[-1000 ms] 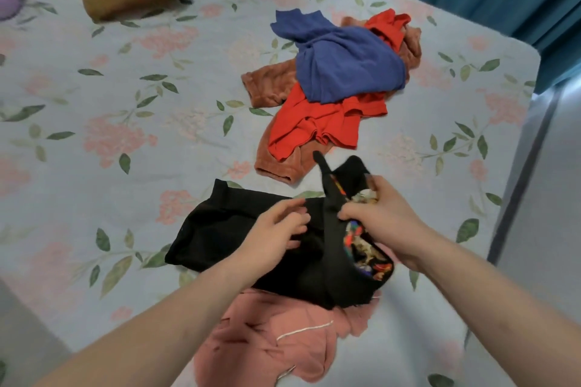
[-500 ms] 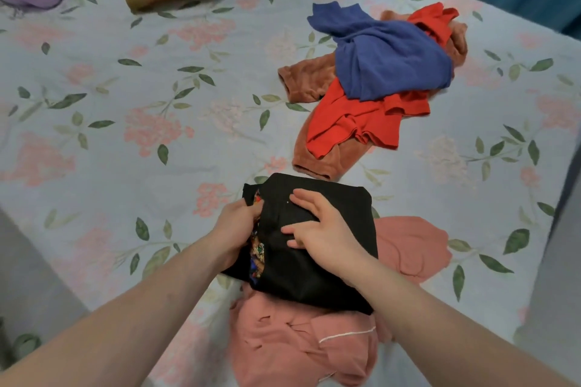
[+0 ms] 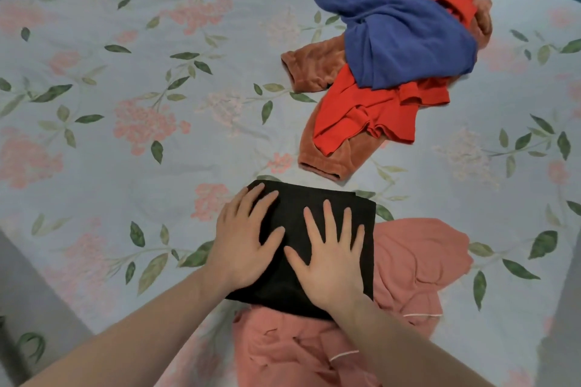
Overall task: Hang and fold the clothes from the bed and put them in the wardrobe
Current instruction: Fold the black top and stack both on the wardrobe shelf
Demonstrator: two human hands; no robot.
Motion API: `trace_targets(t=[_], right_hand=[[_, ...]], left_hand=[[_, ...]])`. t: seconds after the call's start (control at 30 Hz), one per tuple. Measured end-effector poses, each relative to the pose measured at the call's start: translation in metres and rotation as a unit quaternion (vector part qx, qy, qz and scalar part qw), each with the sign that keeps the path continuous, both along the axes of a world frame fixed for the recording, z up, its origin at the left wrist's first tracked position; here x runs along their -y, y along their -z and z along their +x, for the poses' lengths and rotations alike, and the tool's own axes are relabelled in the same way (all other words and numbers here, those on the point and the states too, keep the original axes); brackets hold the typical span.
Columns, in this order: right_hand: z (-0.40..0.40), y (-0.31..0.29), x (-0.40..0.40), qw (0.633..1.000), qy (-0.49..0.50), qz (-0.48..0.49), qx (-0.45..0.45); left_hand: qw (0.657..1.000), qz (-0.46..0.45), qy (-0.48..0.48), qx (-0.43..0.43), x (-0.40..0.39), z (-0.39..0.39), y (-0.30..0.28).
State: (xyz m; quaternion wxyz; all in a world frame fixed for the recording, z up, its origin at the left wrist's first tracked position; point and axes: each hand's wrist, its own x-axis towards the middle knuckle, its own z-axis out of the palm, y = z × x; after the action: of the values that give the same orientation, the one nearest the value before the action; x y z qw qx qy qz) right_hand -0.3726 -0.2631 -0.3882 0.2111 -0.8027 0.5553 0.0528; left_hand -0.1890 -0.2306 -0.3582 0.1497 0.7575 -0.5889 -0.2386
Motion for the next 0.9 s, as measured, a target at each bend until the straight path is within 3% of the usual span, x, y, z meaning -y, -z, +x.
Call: trace_targets(t=[0.1,0.33,0.5,0.9], right_hand=[[0.002,0.013,-0.005,1.000,0.003,-0.023,0.000],[0.006,0.036,-0.001,0.999,0.015,-0.038,-0.013],[0.008,0.052,-0.001,0.998,0.031,-0.061,0.001],[0.010,0.066,0.003,0.993,0.037,-0.109,0.030]], left_hand=[[0.991,0.127,0.021,0.020,-0.007,0.009,0.039],[0.987,0.152,0.030,0.039,0.002,0.015,0.079],[0.987,0.141,0.039,0.062,-0.001,0.015,0.094],[0.998,0.014,0.003,0.057,-0.002,0.013,0.110]])
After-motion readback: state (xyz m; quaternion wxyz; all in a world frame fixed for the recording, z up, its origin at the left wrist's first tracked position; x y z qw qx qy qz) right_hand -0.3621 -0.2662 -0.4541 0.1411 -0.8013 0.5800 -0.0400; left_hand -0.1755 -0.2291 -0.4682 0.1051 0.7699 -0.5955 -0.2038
